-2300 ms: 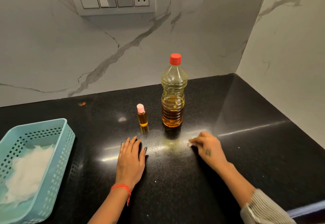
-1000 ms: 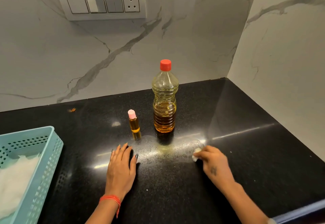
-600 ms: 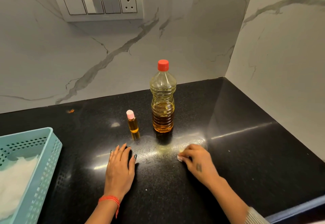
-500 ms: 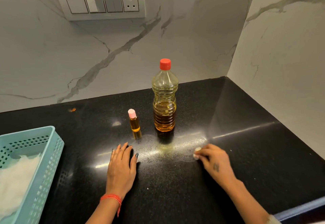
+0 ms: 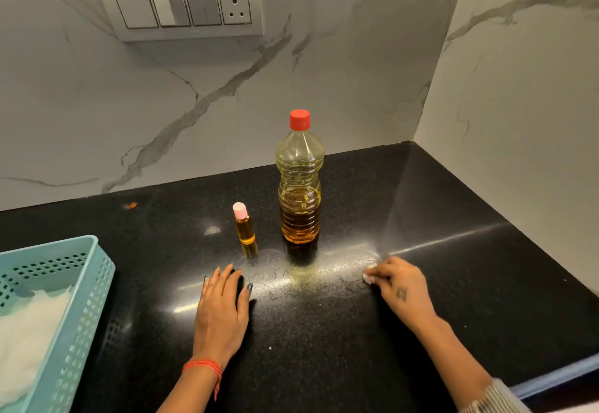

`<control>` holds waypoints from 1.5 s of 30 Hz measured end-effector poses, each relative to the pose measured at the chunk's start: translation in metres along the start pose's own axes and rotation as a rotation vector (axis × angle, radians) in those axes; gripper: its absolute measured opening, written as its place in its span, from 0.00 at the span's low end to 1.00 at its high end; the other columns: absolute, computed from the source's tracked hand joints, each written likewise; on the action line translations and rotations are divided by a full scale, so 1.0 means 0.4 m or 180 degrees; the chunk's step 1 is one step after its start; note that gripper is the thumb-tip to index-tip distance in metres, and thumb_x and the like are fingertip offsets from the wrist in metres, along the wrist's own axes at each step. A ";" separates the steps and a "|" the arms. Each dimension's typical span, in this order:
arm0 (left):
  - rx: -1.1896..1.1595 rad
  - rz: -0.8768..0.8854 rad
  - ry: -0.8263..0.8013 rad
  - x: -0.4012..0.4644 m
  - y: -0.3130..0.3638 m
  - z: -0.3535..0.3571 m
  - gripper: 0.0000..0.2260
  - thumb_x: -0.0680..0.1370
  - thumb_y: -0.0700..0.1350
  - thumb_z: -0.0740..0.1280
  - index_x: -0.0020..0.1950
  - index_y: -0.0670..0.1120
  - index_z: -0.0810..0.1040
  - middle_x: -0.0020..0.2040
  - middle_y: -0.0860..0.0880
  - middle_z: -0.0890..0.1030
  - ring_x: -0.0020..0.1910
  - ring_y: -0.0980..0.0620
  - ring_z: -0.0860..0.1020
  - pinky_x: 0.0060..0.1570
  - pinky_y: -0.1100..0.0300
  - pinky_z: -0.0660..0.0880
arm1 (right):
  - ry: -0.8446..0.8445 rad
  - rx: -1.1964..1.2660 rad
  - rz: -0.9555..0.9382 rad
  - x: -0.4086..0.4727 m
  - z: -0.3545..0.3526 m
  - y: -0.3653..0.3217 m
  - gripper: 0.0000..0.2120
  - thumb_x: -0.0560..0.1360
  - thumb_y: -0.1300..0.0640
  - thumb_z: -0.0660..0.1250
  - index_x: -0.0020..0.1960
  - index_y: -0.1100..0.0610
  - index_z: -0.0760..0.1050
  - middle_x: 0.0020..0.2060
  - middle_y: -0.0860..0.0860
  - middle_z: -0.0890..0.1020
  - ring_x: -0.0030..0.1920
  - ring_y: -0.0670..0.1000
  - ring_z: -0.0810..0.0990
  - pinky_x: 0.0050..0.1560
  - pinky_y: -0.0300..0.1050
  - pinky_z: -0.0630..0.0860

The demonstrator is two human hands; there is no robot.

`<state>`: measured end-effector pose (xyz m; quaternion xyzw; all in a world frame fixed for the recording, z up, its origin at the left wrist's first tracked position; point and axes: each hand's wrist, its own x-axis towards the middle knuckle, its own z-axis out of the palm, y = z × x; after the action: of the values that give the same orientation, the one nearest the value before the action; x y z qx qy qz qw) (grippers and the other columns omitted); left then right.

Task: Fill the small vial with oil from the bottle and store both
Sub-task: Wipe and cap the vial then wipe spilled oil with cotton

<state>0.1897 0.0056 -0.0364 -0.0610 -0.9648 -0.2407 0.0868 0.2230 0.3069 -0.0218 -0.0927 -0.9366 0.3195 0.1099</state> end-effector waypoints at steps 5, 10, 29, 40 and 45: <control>-0.0007 0.0026 -0.0036 0.001 0.003 -0.001 0.19 0.80 0.48 0.57 0.69 0.45 0.68 0.72 0.47 0.66 0.74 0.49 0.58 0.73 0.56 0.48 | -0.0103 -0.0074 -0.0045 0.050 0.032 -0.049 0.06 0.71 0.59 0.71 0.47 0.58 0.84 0.42 0.53 0.82 0.43 0.50 0.78 0.41 0.27 0.64; -0.0035 -0.0004 -0.0014 -0.001 0.004 -0.003 0.19 0.79 0.49 0.58 0.69 0.45 0.67 0.72 0.47 0.66 0.74 0.50 0.58 0.73 0.56 0.49 | -0.0301 0.0075 -0.0113 -0.055 0.010 -0.034 0.06 0.67 0.53 0.75 0.43 0.51 0.84 0.38 0.43 0.79 0.38 0.39 0.76 0.39 0.24 0.67; -0.0068 0.0001 -0.0038 0.003 0.002 -0.003 0.19 0.80 0.49 0.57 0.69 0.44 0.67 0.72 0.47 0.66 0.74 0.50 0.58 0.73 0.55 0.49 | 0.0112 -0.0115 0.0267 -0.011 0.018 -0.067 0.06 0.72 0.66 0.66 0.43 0.59 0.81 0.41 0.48 0.73 0.40 0.48 0.73 0.40 0.32 0.64; -0.0129 -0.0015 0.0010 0.001 0.002 -0.003 0.19 0.79 0.49 0.58 0.69 0.45 0.68 0.72 0.47 0.67 0.74 0.50 0.58 0.73 0.55 0.50 | -0.0108 -0.0344 -0.0038 -0.036 0.008 -0.066 0.03 0.68 0.61 0.73 0.41 0.55 0.84 0.35 0.50 0.82 0.42 0.52 0.78 0.41 0.35 0.65; -0.0107 0.0038 -0.0007 0.002 0.001 -0.001 0.19 0.79 0.48 0.58 0.69 0.44 0.67 0.72 0.46 0.67 0.74 0.49 0.59 0.73 0.56 0.49 | 0.0256 -0.0447 0.0236 0.052 0.023 -0.064 0.07 0.69 0.66 0.69 0.43 0.59 0.84 0.37 0.55 0.83 0.43 0.57 0.80 0.43 0.45 0.73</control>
<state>0.1890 0.0059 -0.0356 -0.0684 -0.9603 -0.2563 0.0862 0.1980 0.2867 -0.0100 -0.1475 -0.9475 0.2529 0.1287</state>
